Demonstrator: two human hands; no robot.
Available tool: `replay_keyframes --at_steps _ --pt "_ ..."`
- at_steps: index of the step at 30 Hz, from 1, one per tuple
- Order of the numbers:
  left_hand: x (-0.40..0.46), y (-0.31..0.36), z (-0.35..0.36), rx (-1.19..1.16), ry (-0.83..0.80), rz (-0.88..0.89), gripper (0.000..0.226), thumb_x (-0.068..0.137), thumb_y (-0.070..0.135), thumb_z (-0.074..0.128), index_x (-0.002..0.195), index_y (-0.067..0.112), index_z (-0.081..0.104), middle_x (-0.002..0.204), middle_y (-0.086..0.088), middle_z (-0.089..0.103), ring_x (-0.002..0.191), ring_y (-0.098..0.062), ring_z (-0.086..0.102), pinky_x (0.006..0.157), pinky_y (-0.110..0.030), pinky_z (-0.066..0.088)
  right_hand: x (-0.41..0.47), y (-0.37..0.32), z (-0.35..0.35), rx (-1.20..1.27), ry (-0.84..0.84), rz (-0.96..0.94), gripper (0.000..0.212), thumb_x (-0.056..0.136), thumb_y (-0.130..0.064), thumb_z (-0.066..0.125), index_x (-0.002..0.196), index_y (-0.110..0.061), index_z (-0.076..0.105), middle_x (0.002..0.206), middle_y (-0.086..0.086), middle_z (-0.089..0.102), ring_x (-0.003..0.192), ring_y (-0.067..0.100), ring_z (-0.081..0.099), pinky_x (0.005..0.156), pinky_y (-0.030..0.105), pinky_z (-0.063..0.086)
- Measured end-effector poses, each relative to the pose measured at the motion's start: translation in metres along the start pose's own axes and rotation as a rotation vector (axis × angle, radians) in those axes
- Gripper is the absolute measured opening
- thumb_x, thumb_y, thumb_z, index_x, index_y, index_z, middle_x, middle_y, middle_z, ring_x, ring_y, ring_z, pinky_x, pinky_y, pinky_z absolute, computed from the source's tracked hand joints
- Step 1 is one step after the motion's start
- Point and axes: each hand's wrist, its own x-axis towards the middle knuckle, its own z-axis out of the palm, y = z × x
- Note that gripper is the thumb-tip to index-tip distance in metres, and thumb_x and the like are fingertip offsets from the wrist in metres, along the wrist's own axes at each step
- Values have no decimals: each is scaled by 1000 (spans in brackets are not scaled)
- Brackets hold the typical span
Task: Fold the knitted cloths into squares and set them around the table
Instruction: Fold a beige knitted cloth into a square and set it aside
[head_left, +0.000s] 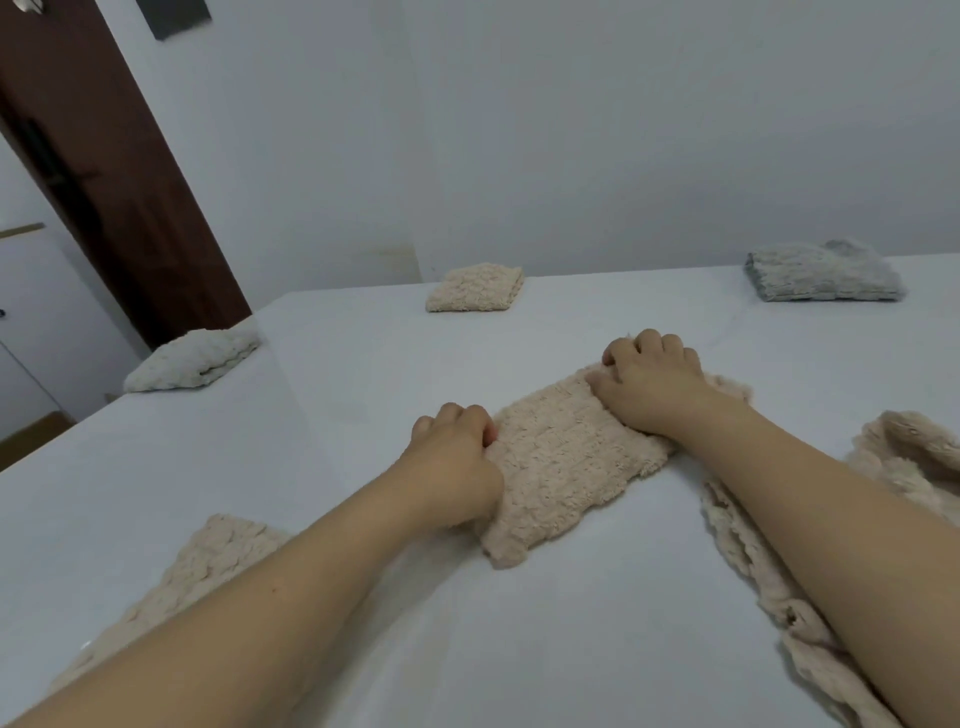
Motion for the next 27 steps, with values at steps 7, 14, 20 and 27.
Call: replay_keyframes --at_steps 7,14,20,27 --pt "-32 18 -18 279 -214 155 37 86 14 55 120 27 51 112 8 53 99 -15 56 87 -33 52 5 5 -5 274 163 -175 28 88 -19 52 113 -21 65 122 3 58 114 25 52 98 38 39" --pt "-54 28 -28 179 -300 163 27 86 37 63 70 19 50 64 9 48 58 -13 44 56 -27 35 5 2 -4 147 -9 142 43 84 -38 50 123 -21 49 124 8 51 115 32 43 97 43 35" --pt "-22 24 -24 -617 -177 62 33 83 41 75 90 8 73 92 3 75 88 -12 70 86 -30 52 4 1 -2 837 -81 -1 11 86 -23 58 96 -21 58 90 -2 64 75 19 60 69 35 51" --pt "48 33 29 -805 355 -22 35 90 34 66 65 16 48 61 2 47 58 -15 44 59 -31 38 15 33 -34 1014 -422 86 85 84 -78 28 83 -8 76 87 6 67 80 25 51 86 35 40"
